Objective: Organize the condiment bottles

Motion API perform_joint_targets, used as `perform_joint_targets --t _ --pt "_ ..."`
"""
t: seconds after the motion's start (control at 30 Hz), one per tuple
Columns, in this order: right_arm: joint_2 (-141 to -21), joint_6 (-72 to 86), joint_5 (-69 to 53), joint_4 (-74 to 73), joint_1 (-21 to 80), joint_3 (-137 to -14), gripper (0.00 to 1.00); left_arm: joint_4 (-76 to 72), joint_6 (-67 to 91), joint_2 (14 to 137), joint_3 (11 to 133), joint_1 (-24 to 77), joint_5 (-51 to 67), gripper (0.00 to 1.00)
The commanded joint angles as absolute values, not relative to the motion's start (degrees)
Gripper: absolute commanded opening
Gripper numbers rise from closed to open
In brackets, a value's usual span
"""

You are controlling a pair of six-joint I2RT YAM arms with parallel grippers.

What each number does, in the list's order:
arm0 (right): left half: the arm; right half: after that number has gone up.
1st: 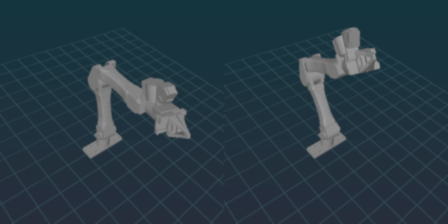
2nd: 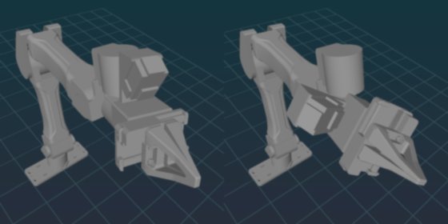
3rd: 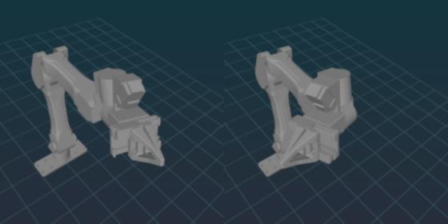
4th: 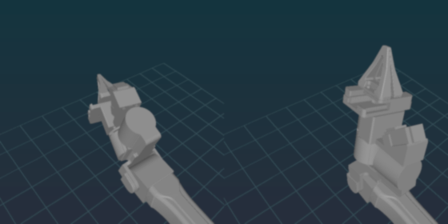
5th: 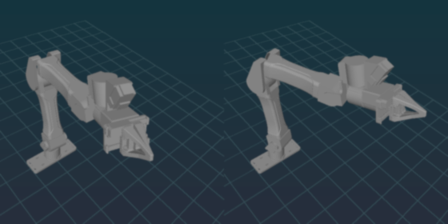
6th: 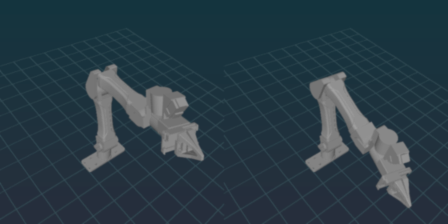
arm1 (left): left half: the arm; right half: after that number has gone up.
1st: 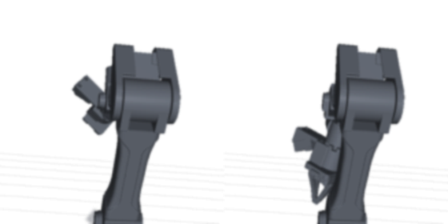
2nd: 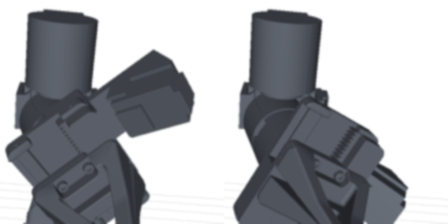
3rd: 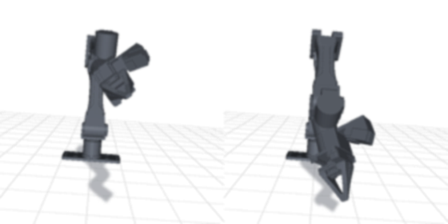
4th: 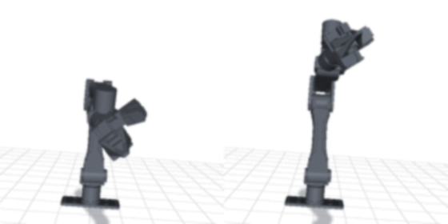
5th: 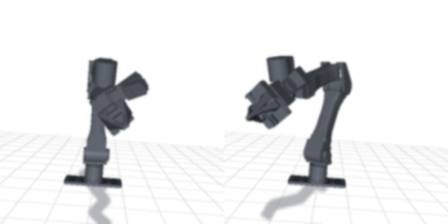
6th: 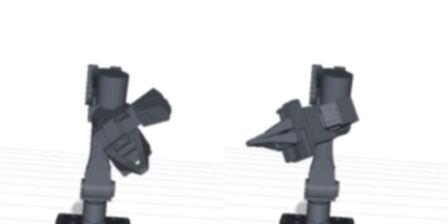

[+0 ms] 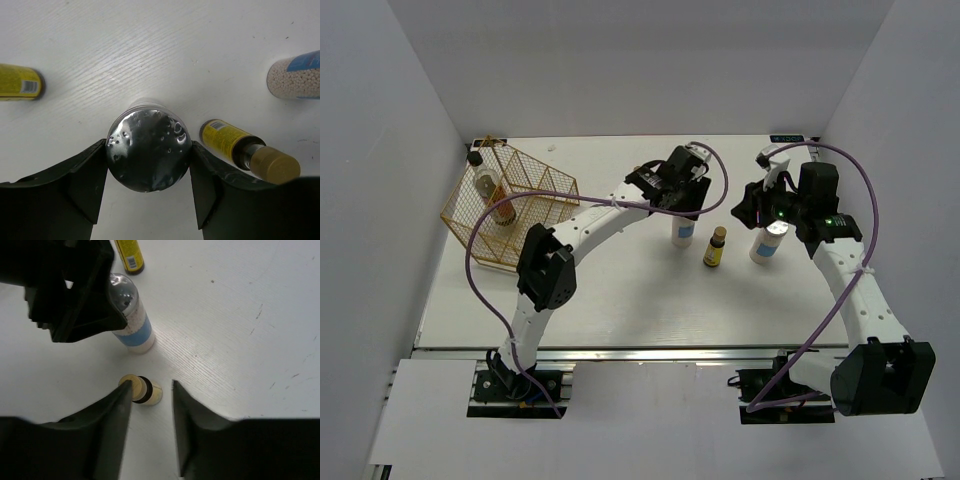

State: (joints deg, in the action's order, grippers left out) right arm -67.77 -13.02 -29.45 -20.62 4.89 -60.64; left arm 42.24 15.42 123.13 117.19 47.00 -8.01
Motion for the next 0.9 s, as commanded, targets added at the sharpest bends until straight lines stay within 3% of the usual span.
perform_joint_targets --t 0.0,0.07,0.1,0.2,0.6,0.87 --pt "-65.83 -12.74 -29.09 -18.11 4.66 -59.59 0.39 41.75 14.77 110.77 119.53 47.11 -13.70 0.00" --pt "-65.83 -12.66 -29.35 -18.02 4.66 -59.41 0.29 43.41 15.03 108.64 119.97 45.80 -15.99 0.00" --pt "-65.92 -12.57 -29.44 -17.84 4.66 -59.24 0.19 43.85 15.29 106.72 120.23 45.09 -17.74 0.00" --pt "-66.01 -12.39 -29.44 -17.49 4.66 -59.24 0.09 45.35 15.90 103.90 120.59 41.58 -20.38 0.00" --pt "-65.92 -11.87 -29.62 -15.64 4.66 -58.10 0.06 43.07 14.42 96.59 112.86 20.50 -25.66 0.00" --pt "-66.01 -11.86 -29.44 -15.38 4.66 -57.74 0.07 41.75 12.75 96.15 111.89 16.88 -29.26 0.00"
